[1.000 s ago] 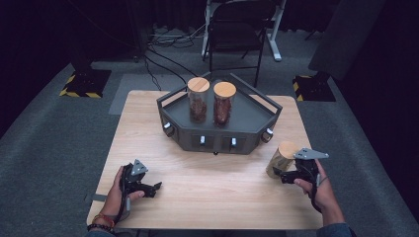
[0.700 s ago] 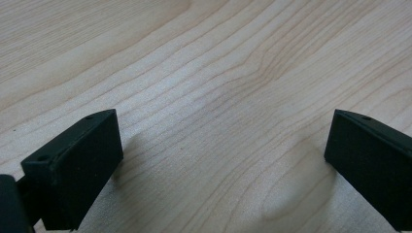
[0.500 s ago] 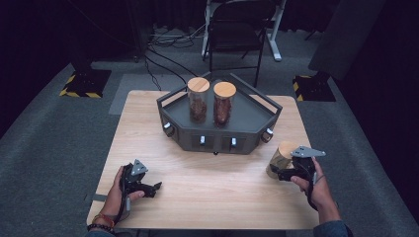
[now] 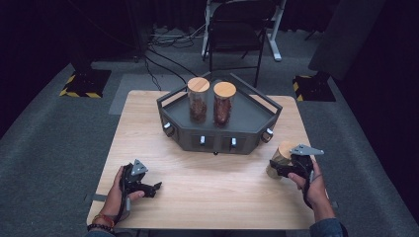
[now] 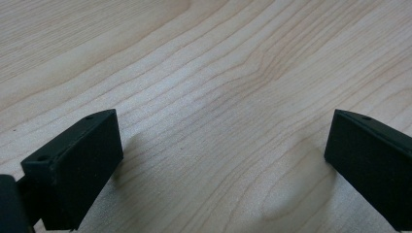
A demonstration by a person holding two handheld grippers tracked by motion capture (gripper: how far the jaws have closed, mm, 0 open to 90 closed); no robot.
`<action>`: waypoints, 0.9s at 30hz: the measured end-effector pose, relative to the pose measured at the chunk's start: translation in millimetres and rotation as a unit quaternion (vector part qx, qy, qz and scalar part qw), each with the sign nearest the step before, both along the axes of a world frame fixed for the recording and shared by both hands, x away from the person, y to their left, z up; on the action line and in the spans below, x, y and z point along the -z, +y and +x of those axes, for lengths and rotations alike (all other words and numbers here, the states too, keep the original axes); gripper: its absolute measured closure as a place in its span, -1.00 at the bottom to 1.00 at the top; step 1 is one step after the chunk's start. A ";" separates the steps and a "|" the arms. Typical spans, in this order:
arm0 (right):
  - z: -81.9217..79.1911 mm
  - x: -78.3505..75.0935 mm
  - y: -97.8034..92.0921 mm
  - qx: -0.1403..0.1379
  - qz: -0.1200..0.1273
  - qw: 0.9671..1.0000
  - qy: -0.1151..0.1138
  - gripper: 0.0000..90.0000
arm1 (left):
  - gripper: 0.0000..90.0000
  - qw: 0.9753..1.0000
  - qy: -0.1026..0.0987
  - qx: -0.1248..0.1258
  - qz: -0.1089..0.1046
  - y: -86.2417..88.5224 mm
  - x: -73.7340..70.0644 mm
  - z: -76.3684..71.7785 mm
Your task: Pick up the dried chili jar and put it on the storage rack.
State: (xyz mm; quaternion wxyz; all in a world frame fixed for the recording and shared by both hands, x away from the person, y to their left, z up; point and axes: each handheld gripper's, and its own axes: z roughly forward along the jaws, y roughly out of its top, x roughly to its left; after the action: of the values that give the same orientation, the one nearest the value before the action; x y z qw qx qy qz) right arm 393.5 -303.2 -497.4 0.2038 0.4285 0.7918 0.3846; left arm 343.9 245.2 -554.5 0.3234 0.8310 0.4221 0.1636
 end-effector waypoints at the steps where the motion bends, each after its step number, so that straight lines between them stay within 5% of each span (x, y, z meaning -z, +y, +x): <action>1: -0.1 -0.1 0.2 0.000 -0.002 1.000 -0.001 -0.46 | -1.00 1.000 0.000 0.000 0.000 0.0 0.0 0.0; 27: -5.9 -11.9 4.1 -0.013 0.003 1.000 -0.003 -0.45 | -1.00 1.000 0.000 0.000 0.000 0.0 0.0 0.0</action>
State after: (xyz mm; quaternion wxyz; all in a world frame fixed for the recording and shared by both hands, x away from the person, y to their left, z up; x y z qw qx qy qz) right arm 387.5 -299.2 -485.5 0.2000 0.4172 0.7958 0.3908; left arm 343.9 245.2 -554.5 0.3233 0.8310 0.4221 0.1636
